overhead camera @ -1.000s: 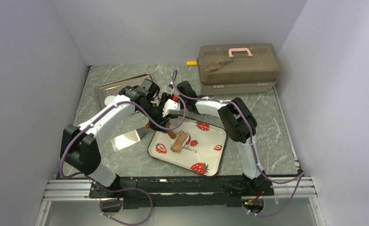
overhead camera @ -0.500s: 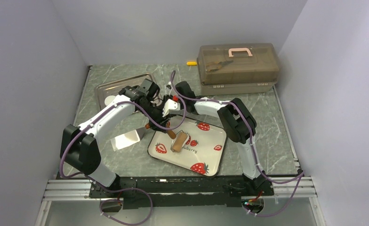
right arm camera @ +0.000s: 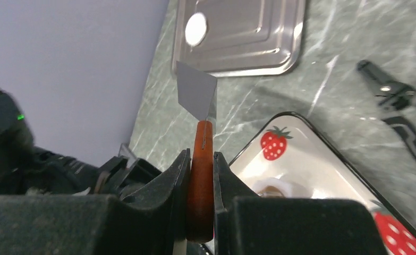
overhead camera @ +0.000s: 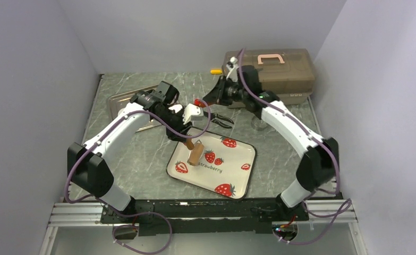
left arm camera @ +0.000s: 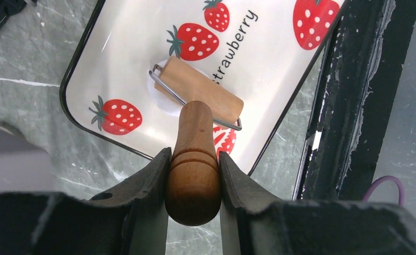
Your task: Roll out the dumpling wrappers from the dough
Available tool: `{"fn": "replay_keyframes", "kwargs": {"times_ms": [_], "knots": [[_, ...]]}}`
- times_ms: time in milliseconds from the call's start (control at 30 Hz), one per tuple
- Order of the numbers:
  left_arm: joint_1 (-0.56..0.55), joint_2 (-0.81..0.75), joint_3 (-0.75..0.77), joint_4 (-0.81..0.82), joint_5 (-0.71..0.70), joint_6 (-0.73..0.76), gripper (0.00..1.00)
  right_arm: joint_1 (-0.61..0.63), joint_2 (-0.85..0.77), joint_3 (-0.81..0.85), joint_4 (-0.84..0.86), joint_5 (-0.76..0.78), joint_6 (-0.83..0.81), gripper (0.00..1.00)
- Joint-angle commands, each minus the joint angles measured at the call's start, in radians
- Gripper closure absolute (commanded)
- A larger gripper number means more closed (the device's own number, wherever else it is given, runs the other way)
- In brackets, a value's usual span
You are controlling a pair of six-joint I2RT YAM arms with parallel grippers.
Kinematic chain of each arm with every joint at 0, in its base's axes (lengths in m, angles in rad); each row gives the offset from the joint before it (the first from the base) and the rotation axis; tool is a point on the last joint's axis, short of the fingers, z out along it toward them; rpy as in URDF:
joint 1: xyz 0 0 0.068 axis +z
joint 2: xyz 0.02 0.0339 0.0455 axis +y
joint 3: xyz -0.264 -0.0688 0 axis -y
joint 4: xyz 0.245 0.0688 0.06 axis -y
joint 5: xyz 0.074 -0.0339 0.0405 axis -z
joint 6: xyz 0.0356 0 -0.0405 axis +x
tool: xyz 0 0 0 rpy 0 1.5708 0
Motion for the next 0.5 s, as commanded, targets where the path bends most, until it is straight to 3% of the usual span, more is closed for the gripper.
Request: {"fn": "replay_keyframes", "kwargs": {"times_ms": [0,233,467], "knots": [[-0.001,-0.026,0.026,0.032,-0.013,-0.070,1.00,0.007,-0.129,-0.008,-0.187,0.215,-0.055,1.00],[-0.006,-0.022,-0.013,0.163,-0.079,-0.189,1.00,0.002,-0.337,-0.036,-0.370,0.519,-0.031,1.00],[-0.030,-0.017,-0.051,0.265,-0.126,-0.263,1.00,0.004,-0.520,-0.141,-0.500,0.593,0.050,1.00]]}}
